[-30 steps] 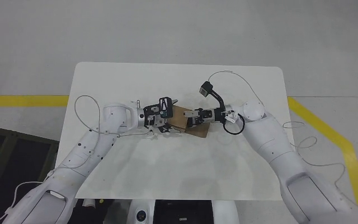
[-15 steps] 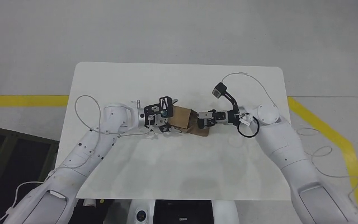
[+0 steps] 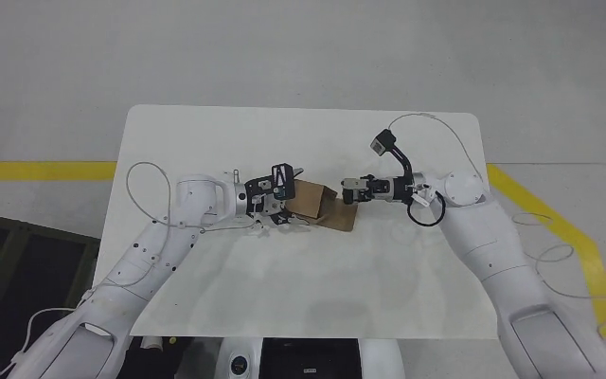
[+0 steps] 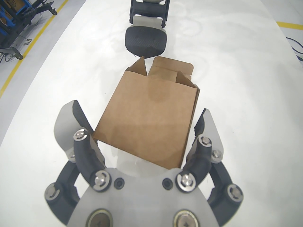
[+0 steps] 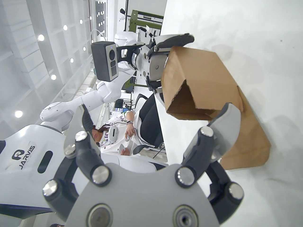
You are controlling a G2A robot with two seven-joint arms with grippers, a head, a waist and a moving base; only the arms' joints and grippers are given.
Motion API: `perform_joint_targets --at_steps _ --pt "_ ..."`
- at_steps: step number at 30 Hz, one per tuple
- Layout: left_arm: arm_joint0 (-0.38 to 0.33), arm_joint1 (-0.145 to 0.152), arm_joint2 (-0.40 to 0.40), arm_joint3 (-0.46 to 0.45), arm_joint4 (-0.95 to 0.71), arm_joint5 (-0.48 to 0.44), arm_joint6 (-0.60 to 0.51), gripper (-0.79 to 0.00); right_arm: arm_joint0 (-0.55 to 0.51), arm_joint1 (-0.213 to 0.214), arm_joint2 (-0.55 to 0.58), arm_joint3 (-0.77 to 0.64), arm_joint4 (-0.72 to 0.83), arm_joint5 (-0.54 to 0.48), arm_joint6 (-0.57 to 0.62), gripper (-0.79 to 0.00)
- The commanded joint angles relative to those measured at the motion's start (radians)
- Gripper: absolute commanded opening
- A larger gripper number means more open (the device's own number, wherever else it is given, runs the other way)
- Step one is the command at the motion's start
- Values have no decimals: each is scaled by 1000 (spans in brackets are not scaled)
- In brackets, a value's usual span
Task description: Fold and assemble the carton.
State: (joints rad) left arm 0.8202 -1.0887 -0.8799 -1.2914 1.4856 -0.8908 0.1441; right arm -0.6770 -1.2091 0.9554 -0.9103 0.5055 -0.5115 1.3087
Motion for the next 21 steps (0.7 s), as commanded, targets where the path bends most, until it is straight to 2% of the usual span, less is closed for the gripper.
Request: perform_joint_targets --at_steps 1,6,13,21 --pt "1 0 -1 -2 -1 -1 0 0 15 -5 -21 4 -2 0 0 0" --pt "2 -1 -5 -2 -3 -1 -6 0 48 -17 -82 -1 0 25 25 0" --pt "5 -1 -9 -1 3 -2 -5 0 58 -11 -130 -15 8 61 61 0" --pt "8 -1 -13 -1 9 -4 -3 0 52 -15 -153 11 56 49 49 0"
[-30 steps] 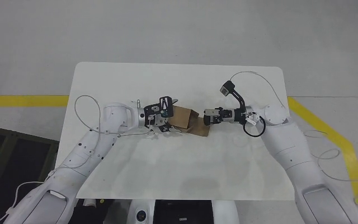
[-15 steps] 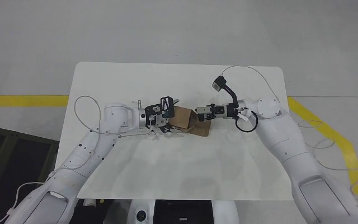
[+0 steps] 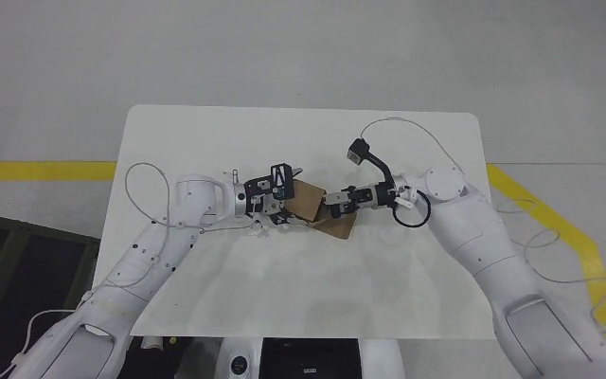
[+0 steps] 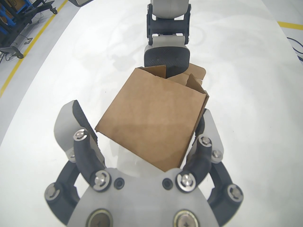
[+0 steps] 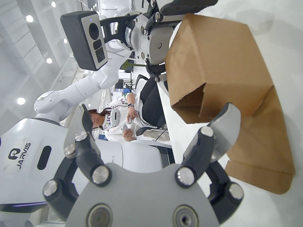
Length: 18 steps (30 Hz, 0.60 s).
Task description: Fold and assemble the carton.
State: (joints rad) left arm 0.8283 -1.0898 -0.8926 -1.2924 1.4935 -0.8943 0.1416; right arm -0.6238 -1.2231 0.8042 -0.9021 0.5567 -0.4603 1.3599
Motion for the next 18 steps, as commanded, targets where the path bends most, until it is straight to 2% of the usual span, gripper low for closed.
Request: perform_joint_targets --at_steps 1,9,18 --pt "1 0 -1 1 2 0 -2 0 -2 -3 -6 7 9 -3 -3 0" --pt "3 -1 -4 0 1 -2 -11 0 -14 -17 -17 36 45 -17 -18 0" --pt "5 -2 -8 1 -4 -3 -23 0 -41 -27 -3 37 62 -4 -97 0"
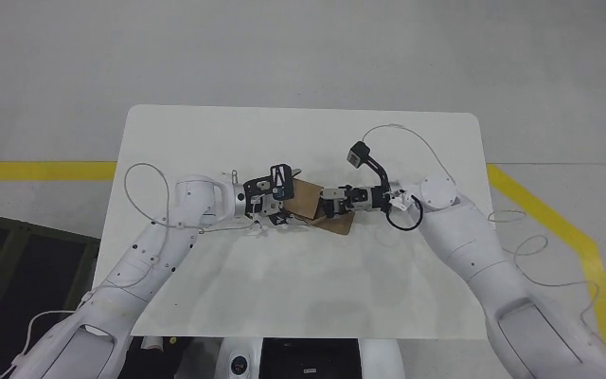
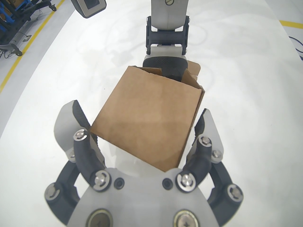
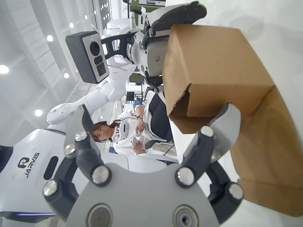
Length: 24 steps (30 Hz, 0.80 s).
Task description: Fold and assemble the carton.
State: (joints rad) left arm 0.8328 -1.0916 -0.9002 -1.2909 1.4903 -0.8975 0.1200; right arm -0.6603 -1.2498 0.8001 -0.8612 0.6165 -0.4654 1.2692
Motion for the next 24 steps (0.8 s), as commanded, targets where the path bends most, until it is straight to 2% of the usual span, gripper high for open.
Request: perform_joint_targets --at_steps 1,14,24 --pt "0 0 0 -1 -1 -1 -2 0 -9 -1 3 -9 3 3 -12 0" --pt "3 -2 -6 -7 -10 -1 -26 0 -25 -5 24 -31 -50 34 -79 0" --pt "8 -1 -15 -11 -15 0 -41 0 -86 35 113 -137 -99 66 -71 0"
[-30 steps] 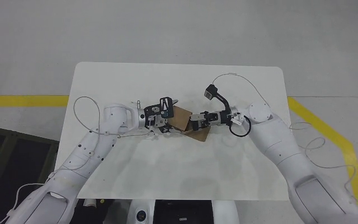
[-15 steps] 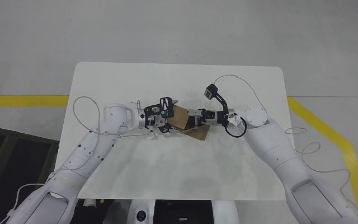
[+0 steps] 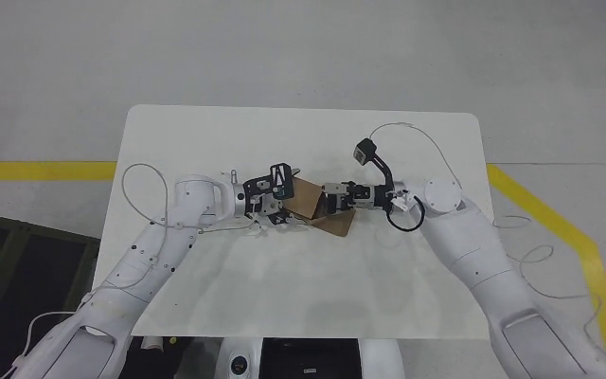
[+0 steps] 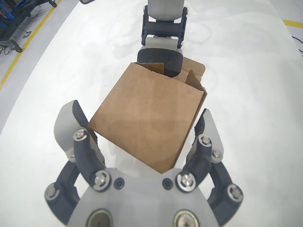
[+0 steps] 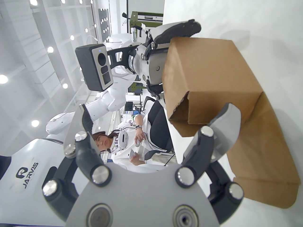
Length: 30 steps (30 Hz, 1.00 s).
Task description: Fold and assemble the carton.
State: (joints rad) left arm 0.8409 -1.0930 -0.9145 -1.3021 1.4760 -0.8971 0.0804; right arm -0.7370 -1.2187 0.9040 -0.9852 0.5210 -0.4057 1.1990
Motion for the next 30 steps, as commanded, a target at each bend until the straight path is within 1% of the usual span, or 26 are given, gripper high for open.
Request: perform_joint_targets --at_steps 1,4,9,13,16,23,30 --pt "0 0 -1 0 0 0 -3 0 -21 9 19 -31 -10 15 -4 0" --pt "0 0 -3 0 -4 1 -8 0 -65 22 43 -93 -26 45 -19 0" --pt "0 -1 -4 -1 -6 0 -16 0 -131 33 70 -178 -36 95 -78 0" --pt "0 -2 -4 -2 -8 0 -19 0 -164 34 77 -211 -34 108 -133 0" --pt "0 -3 -5 -3 -11 -1 -24 0 -180 32 84 -223 -39 97 -185 0" --pt "3 -3 -6 -10 -15 0 -32 0 -181 27 84 -228 -51 87 -218 0" --pt "6 -4 -9 -13 -20 -1 -39 0 -136 6 41 -170 -29 74 -191 0"
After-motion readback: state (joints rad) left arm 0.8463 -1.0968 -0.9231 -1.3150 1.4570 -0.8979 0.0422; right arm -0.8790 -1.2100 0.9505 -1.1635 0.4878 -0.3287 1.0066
